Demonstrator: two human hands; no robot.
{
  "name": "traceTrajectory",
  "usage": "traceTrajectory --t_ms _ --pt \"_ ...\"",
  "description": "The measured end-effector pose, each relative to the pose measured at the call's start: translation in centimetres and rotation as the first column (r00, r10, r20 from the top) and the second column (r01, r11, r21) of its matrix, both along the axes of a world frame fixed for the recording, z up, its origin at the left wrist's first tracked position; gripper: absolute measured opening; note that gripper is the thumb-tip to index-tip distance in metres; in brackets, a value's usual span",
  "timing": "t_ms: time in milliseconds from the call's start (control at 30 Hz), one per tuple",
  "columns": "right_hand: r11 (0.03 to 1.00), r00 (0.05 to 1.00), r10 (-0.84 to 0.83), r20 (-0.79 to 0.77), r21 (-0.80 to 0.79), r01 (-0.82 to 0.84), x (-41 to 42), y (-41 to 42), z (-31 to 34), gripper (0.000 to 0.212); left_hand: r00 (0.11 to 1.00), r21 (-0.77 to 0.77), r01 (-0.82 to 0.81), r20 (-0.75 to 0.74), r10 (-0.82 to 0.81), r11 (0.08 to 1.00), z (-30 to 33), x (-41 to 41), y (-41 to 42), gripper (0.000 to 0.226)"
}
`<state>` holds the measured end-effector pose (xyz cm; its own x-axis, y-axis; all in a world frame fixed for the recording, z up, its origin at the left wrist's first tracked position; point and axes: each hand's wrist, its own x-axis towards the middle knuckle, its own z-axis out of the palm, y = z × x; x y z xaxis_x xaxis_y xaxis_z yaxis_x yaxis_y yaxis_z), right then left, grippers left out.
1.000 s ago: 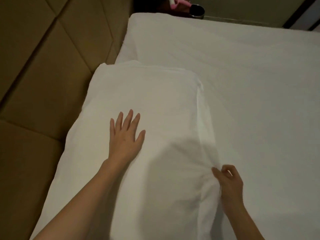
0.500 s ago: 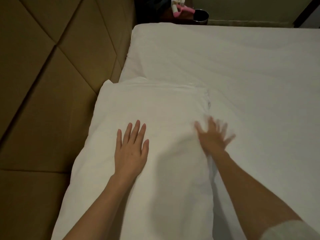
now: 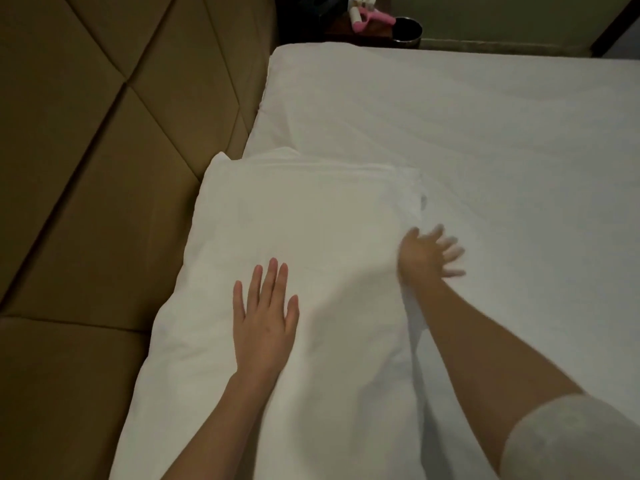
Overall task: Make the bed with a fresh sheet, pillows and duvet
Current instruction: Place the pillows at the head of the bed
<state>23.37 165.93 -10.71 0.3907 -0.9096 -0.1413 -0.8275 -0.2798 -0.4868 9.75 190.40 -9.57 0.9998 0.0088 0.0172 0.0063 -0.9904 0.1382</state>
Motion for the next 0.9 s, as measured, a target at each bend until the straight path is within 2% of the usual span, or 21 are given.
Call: traceTrajectory --t_ms 33,67,100,133,167,200,233,333,467,500,533,567,600,667,700,733,767,800,833,867,900 --pt "0.937 0.936 0.335 0.108 -0.147 -0.318 -1.8 2.2 1.2 0.056 1.000 -0.005 -0.011 -0.007 0.011 1.000 0.0 -0.6 0.0 0.055" --pt "0.759 0.735 0.649 0.197 -0.235 -0.608 -4.6 4.0 2.1 0.057 1.000 -0.008 -0.012 -0.017 0.012 1.000 0.1 -1.2 0.1 0.055" --pt "0.580 0.544 0.814 0.202 -0.310 -0.753 -7.5 5.8 2.9 0.058 1.000 -0.008 -0.005 -0.030 0.005 1.000 0.1 -1.7 0.1 0.056" --pt "0.418 0.400 0.908 0.128 -0.360 -0.834 -11.6 7.5 3.6 0.058 0.999 -0.004 0.004 -0.041 -0.004 1.000 0.3 -2.5 0.2 0.056" --pt "0.331 0.336 0.941 0.031 -0.287 -0.899 -15.4 8.5 2.1 0.059 0.999 0.003 0.012 -0.048 -0.012 1.000 0.4 -3.4 0.3 0.056" --pt "0.303 0.314 0.949 -0.023 -0.197 -0.932 -19.4 8.8 1.2 0.061 0.998 0.016 0.022 -0.058 -0.021 1.000 0.4 -4.5 0.5 0.056" --pt "0.328 0.337 0.939 -0.066 -0.120 -0.937 -23.2 8.5 -0.2 0.062 0.997 0.032 0.037 -0.075 -0.034 0.999 0.4 -5.8 0.6 0.057" --pt "0.540 0.502 0.833 -0.232 0.143 -0.830 -31.0 6.1 -2.3 0.063 0.992 0.070 0.085 -0.094 -0.079 0.994 0.5 -10.6 0.7 0.057" --pt "0.806 0.685 0.592 -0.423 0.323 -0.497 -30.4 1.5 0.2 0.062 0.992 0.063 0.094 -0.089 -0.088 0.994 0.5 -17.8 -0.2 0.056" --pt "0.801 0.681 0.597 -0.424 0.343 -0.490 -30.4 1.3 0.9 0.063 0.993 0.051 0.071 -0.093 -0.066 0.996 0.5 -19.5 -0.6 0.056" --pt "0.761 0.687 0.647 -0.330 0.322 -0.563 -30.7 1.5 1.5 0.063 0.995 0.036 0.042 -0.094 -0.038 0.998 0.6 -21.2 -1.0 0.055" --pt "0.657 0.632 0.753 -0.183 0.178 -0.732 -31.3 1.9 2.0 0.061 0.994 0.018 0.019 -0.106 -0.017 1.000 0.6 -22.7 -1.4 0.055" --pt "0.503 0.501 0.864 -0.053 0.025 -0.864 -32.4 2.4 2.9 0.059 0.991 -0.003 0.003 -0.135 -0.003 1.000 0.7 -24.1 -1.6 0.054" --pt "0.161 0.166 0.986 -0.033 -0.114 -0.980 -38.1 3.4 2.7 0.056 0.980 -0.013 -0.004 -0.197 0.002 1.000 1.2 -26.5 -1.9 0.053" --pt "0.057 0.056 0.993 -0.099 0.010 -0.998 -41.5 3.3 2.4 0.056 0.979 -0.005 0.018 -0.205 -0.019 1.000 1.3 -27.6 -2.0 0.054" --pt "0.039 0.027 0.988 -0.150 0.079 -0.996 -45.4 2.4 1.8 0.059 0.981 0.008 0.051 -0.189 -0.048 0.999 1.3 -28.8 -2.1 0.052" --pt "-0.012 -0.045 0.979 -0.200 0.163 -0.987 -47.8 1.1 0.5 0.065 0.980 0.017 0.092 -0.177 -0.088 0.996 1.3 -29.9 -2.4 0.049" --pt "-0.061 -0.146 0.964 -0.224 0.346 -0.936 -50.6 -0.7 0.3 0.071 0.973 0.027 0.128 -0.196 -0.121 0.991 1.2 -30.9 -2.7 0.049" --pt "-0.159 -0.270 0.952 -0.145 0.519 -0.840 -52.5 -2.4 0.5 0.076 0.956 0.051 0.167 -0.253 -0.148 0.985 1.4 -31.7 -2.9 0.053" --pt "-0.197 -0.306 0.952 -0.017 0.731 -0.653 -54.5 -4.2 -0.7 0.084 0.938 0.092 0.212 -0.298 -0.177 0.973 1.7 -32.1 -3.0 0.056" --pt "-0.348 -0.338 0.925 0.174 0.746 -0.568 -55.9 -6.3 -1.7 0.097 0.919 0.132 0.245 -0.347 -0.186 0.961 2.7 -31.8 -3.1 0.056"
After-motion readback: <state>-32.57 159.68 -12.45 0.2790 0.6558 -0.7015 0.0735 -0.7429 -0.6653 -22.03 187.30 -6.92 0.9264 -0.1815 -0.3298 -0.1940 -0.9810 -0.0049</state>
